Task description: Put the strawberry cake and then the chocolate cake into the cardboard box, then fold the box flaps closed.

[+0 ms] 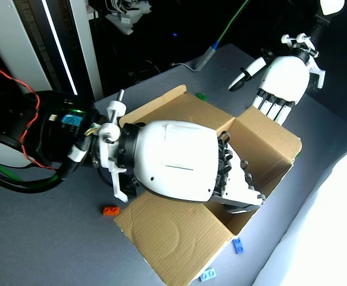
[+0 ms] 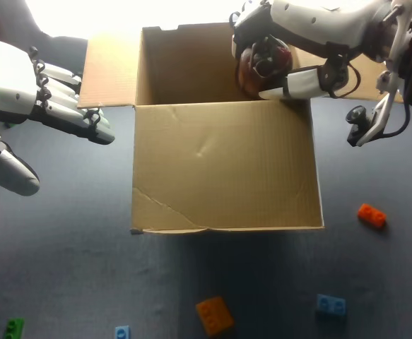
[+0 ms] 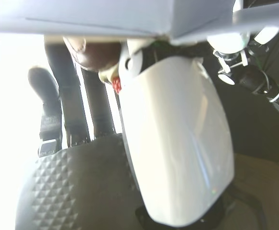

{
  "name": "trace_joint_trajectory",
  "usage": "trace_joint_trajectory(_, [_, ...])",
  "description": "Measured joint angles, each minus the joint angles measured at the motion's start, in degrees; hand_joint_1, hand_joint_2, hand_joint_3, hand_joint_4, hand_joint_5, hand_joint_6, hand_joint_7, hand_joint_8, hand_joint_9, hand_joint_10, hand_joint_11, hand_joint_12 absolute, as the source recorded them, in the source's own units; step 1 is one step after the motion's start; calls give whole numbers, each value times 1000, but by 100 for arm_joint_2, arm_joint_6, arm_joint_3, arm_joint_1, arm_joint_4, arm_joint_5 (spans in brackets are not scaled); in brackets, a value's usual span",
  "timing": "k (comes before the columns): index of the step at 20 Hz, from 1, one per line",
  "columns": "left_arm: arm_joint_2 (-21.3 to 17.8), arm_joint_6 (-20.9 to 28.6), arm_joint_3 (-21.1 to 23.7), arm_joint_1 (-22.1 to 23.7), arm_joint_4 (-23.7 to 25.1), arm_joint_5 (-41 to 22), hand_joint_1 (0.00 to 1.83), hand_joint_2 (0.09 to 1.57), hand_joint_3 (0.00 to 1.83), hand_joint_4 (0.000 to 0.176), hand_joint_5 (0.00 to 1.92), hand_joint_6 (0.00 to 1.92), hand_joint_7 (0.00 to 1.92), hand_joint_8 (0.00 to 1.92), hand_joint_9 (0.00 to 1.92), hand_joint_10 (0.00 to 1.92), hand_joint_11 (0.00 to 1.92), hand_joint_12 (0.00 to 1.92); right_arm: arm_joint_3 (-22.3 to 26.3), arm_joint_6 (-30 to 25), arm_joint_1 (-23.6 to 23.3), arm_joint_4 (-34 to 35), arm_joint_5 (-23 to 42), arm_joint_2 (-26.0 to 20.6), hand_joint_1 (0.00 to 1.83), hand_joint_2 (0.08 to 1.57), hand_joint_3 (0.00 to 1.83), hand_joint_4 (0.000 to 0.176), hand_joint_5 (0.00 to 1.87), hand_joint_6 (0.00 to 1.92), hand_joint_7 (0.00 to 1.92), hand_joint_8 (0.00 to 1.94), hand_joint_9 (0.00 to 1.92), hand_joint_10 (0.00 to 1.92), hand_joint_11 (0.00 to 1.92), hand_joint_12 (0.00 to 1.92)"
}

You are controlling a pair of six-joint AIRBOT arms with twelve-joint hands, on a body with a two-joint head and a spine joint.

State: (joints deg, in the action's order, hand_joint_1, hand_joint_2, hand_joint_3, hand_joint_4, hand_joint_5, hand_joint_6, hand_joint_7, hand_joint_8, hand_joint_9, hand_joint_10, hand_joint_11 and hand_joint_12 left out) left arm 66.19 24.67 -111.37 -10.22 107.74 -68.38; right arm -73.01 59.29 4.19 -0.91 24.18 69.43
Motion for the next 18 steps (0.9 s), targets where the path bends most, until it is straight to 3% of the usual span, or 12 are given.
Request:
trace_joint_trajectory(1, [0, 0, 11, 0, 0, 11, 0, 1166, 6, 0, 130, 3, 191, 1, 201, 0, 0, 757, -11, 7, 0, -31, -2, 11, 884, 1215, 0, 0, 563, 849, 683, 653, 543, 1204, 177, 1832])
trace_joint_trajectory(2, [0, -2, 31, 0, 2, 13, 0, 1160, 2, 0, 130, 2, 198, 2, 214, 4, 0, 778, -28, 50, 37, -37, 11, 11, 688, 1211, 0, 0, 434, 528, 615, 345, 495, 990, 120, 1772])
trace_joint_trajectory(3, [0, 0, 39, 0, -2, 11, 0, 1161, 2, 0, 139, 4, 212, 5, 229, 7, 0, 803, -39, 52, 42, -22, -20, 11, 531, 1180, 0, 0, 337, 291, 558, 136, 435, 762, 51, 1677])
trace_joint_trajectory(5, [0, 0, 39, 0, 2, 17, 0, 1156, 0, 0, 133, 1, 205, 2, 219, 2, 0, 769, -46, 52, 39, -20, -39, 9, 353, 1121, 0, 0, 202, 49, 385, 7, 369, 381, 1, 1477])
trace_joint_trajectory(6, [0, 0, 39, 0, 0, 22, 0, 1163, 2, 0, 132, 1, 209, 2, 223, 3, 0, 774, -46, 50, 42, -20, -33, 11, 293, 1087, 0, 0, 138, 10, 278, 1, 314, 210, 0, 1322])
trace_joint_trajectory(7, [0, 0, 39, 0, -2, 17, 0, 1175, 7, 0, 127, 0, 212, 3, 227, 4, 0, 774, -26, 33, 42, -26, -50, 4, 247, 1036, 0, 9, 63, 7, 163, 4, 243, 60, 0, 1046])
trace_joint_trajectory(10, [0, 0, 39, 0, 0, 20, 0, 1195, 9, 0, 132, 5, 215, 6, 223, 8, 0, 756, 79, 4, 42, -83, -87, -105, 236, 986, 0, 9, 2, 0, 84, 4, 118, 8, 0, 497])
trace_joint_trajectory(11, [0, 0, 39, 0, 2, 20, 0, 1195, 9, 0, 132, 5, 215, 6, 223, 8, 0, 756, 116, -7, 42, -85, -127, -153, 236, 986, 0, 9, 2, 0, 84, 4, 118, 8, 0, 497])
trace_joint_trajectory(15, [0, -2, 39, 0, -2, 15, 0, 1182, 0, 0, 128, 3, 208, 3, 218, 3, 0, 753, 525, -4, 101, -74, -208, -614, 218, 969, 0, 2, 0, 0, 63, 3, 54, 10, 0, 131])
trace_joint_trajectory(18, [0, 0, 33, 0, -4, 22, 0, 1178, 0, 0, 163, 11, 227, 4, 234, 6, 0, 819, 887, 42, 101, -83, -116, -1025, 209, 973, 1, 4, 28, 7, 78, 2, 57, 5, 0, 228])
